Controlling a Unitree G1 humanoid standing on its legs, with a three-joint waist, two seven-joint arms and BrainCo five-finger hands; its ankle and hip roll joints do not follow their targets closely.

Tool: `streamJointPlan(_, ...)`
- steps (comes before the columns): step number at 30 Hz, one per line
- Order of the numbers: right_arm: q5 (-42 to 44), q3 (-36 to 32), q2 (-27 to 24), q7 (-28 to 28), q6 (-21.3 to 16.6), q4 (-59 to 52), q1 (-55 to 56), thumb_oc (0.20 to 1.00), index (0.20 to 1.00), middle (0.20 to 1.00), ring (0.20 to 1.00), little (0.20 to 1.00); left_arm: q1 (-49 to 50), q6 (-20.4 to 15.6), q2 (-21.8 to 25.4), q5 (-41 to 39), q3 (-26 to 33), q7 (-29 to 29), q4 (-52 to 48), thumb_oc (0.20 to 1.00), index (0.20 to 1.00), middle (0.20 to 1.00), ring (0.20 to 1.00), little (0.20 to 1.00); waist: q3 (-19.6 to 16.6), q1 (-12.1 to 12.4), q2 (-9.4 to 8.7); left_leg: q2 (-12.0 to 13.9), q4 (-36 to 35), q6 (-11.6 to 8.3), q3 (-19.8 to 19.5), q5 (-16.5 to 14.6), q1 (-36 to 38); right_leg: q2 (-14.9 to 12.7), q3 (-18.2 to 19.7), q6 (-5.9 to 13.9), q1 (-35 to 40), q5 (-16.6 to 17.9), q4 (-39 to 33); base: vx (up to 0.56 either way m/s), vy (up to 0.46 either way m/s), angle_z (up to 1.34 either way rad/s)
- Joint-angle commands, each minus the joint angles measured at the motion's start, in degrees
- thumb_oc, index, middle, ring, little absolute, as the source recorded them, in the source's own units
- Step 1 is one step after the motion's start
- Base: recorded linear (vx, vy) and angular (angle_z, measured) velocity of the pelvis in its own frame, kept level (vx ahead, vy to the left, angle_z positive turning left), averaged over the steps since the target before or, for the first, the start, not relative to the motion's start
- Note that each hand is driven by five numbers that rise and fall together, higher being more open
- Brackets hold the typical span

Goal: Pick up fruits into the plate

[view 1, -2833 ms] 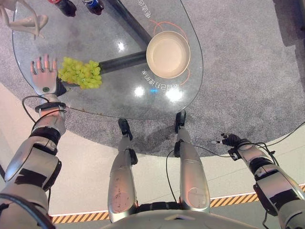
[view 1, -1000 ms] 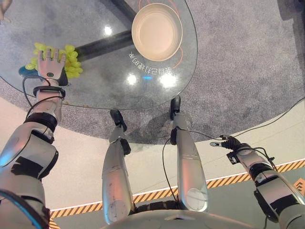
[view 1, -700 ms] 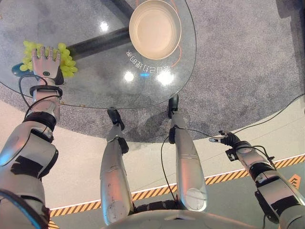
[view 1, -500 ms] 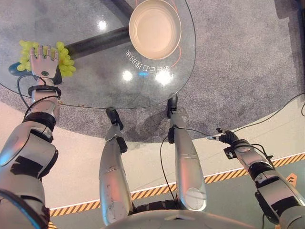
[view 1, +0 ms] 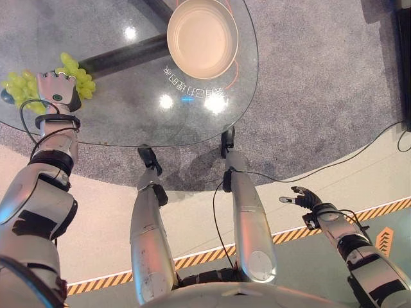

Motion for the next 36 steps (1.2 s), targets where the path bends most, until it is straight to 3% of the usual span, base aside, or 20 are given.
streamJointPlan(1,1.1,-0.4,-1.4,-1.5,-0.3,-1.7,4.4,1.0,1.0,1.0,1.0,1.0,1.1,0.5,6.2,-1.3,3.2,0.1,1.7,0.2,0.2,0.2,0.2,0.2,-0.8,-0.2,-1.82,-5.4,4.2,0.97,1.6,-5.9,-1.1,3.7,-2.7,-0.7,0.9,-2.9,2.1,0.0,0.0,0.0)
streamJointPlan(6,0.7,-0.6,-1.2,-2.4,-1.3,-1.9,4.8,1.0,1.0,1.0,1.0,1.0,1.8,-1.6,6.2,-4.8,3.9,1.1,0.8,0.2,0.2,0.2,0.2,0.2,-0.8,0.0,-1.86,-5.6,3.7,1.05,1.7,-5.8,-0.5,3.8,-2.7,-0.6,1.5,-2.8,1.7,0.0,0.0,0.0)
streamJointPlan(17,-0.6,0.2,0.8,-5.4,-0.8,-6.0,6.1,1.0,1.0,1.0,1.0,1.0,0.4,-9.8,5.0,-25.0,9.4,5.7,-9.3,0.2,0.2,0.2,0.2,0.2,-0.8,1.4,-1.39,-6.0,1.6,1.2,1.4,-5.7,3.3,3.3,-3.6,-0.33,5.1,-3.8,1.4,0.0,-0.01,0.02)
streamJointPlan(27,-1.4,1.2,1.2,-5.5,2.0,-8.1,5.4,1.0,1.0,1.0,1.0,1.0,-0.5,-14.6,4.2,-23.3,10.2,7.9,-14.0,0.2,0.2,0.2,0.2,0.2,-0.8,2.2,-1.21,-5.8,-0.3,0.98,1.6,-4.9,5.5,2.8,-4.5,-0.21,6.9,-4.1,1.1,0.02,-0.016,0.06)
streamJointPlan(32,-1.5,1.5,1.3,-5.5,1.5,-7.4,5.8,1.0,1.0,1.0,1.0,1.0,-1.5,-19.0,3.7,-28.5,9.9,8.0,-15.4,0.2,0.2,0.2,0.2,0.2,-0.8,2.0,-0.98,-5.9,-0.7,1.06,1.7,-5.0,5.9,2.9,-4.4,-0.22,7.0,-4.4,1.3,0.0,0.0,0.0)
streamJointPlan(36,-2.2,1.3,1.7,-5.8,1.1,-7.2,5.9,1.0,1.0,1.0,1.0,1.0,-1.0,-19.3,2.1,-30.0,10.7,7.3,-17.3,0.2,0.2,0.2,0.2,0.2,-0.8,2.1,-0.91,-5.8,-1.1,1.04,1.7,-4.9,6.5,3.0,-4.6,-0.28,7.6,-4.9,1.3,0.0,0.0,0.0)
